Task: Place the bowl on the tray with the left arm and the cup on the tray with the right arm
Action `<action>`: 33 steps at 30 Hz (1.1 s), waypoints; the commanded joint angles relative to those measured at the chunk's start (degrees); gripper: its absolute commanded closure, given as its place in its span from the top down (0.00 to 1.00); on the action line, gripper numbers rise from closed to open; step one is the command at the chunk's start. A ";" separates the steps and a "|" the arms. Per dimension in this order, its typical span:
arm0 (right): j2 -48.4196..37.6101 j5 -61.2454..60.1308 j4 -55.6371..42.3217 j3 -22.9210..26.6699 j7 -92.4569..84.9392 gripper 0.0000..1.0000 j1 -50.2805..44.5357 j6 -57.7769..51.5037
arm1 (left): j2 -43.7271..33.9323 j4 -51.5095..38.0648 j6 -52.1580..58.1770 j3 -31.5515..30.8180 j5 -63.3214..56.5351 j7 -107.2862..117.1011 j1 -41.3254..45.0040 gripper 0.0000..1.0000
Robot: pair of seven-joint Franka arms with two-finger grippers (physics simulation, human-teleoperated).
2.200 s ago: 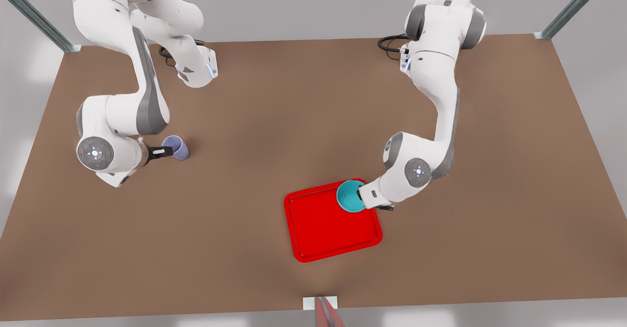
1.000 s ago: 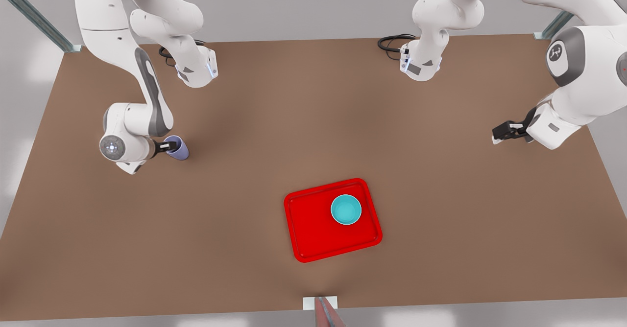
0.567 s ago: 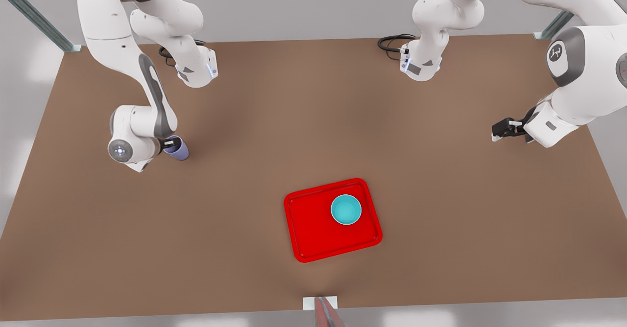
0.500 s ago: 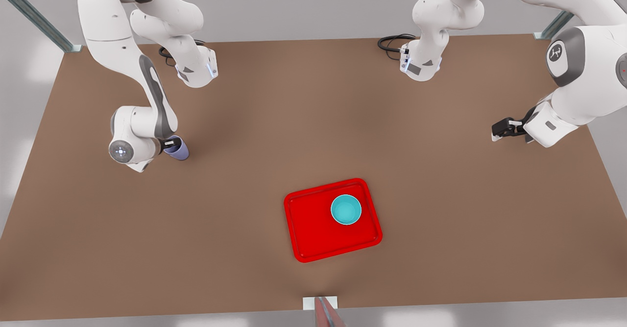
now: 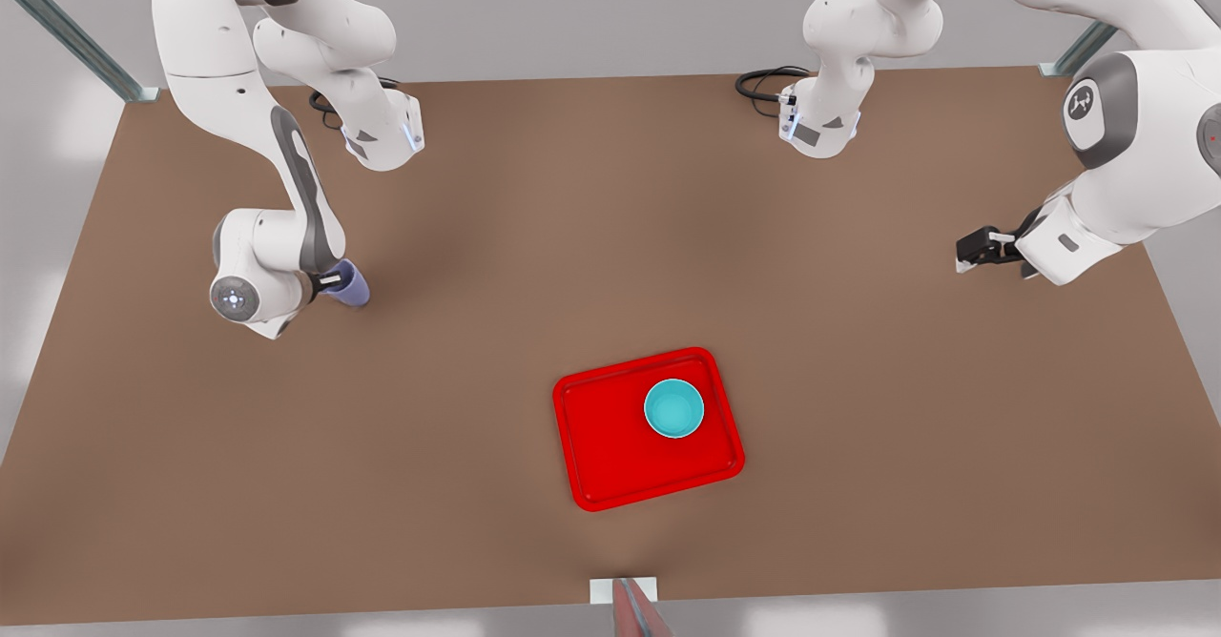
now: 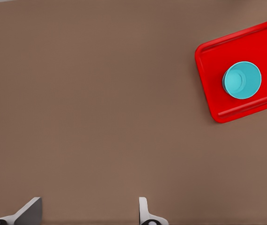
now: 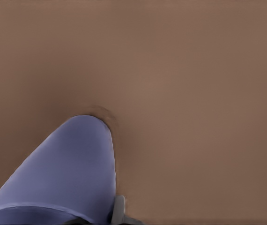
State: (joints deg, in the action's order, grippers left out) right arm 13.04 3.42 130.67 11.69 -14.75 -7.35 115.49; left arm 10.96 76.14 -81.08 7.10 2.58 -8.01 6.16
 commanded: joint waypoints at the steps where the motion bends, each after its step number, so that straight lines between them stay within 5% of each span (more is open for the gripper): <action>1: -0.04 0.10 -0.42 0.00 -0.99 0.21 -0.56 -2.28 | -0.07 -0.03 0.23 0.02 -0.03 -1.57 -0.01 1.00; 6: -0.39 0.18 -3.49 -0.17 -1.07 0.21 -1.70 -5.10 | -0.07 -0.03 0.31 0.02 0.05 -1.57 -0.01 1.00; 11: 0.40 -0.52 -19.66 -0.17 -3.01 0.21 -12.33 -6.86 | -0.15 -0.03 0.66 0.02 -0.03 -1.48 -0.01 1.00; 18: 20.17 -12.03 -44.36 4.49 0.86 0.21 -33.16 -1.06 | -0.15 -0.03 0.93 -0.07 0.05 -1.48 -0.01 1.00; 26: 39.51 -19.58 -70.11 4.49 8.68 0.21 -34.13 4.92 | -0.24 -0.03 1.37 -0.07 -0.03 -1.48 -0.01 1.00; 33: 41.27 -25.74 -69.94 3.78 16.33 0.21 -34.84 1.40 | -0.24 -0.03 1.37 -0.16 -0.03 -1.48 -0.01 1.00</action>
State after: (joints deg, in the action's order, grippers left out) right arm 54.26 -19.56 60.73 15.48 -9.72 -42.22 118.83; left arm 10.79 76.10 -79.80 6.93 2.58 -9.26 6.16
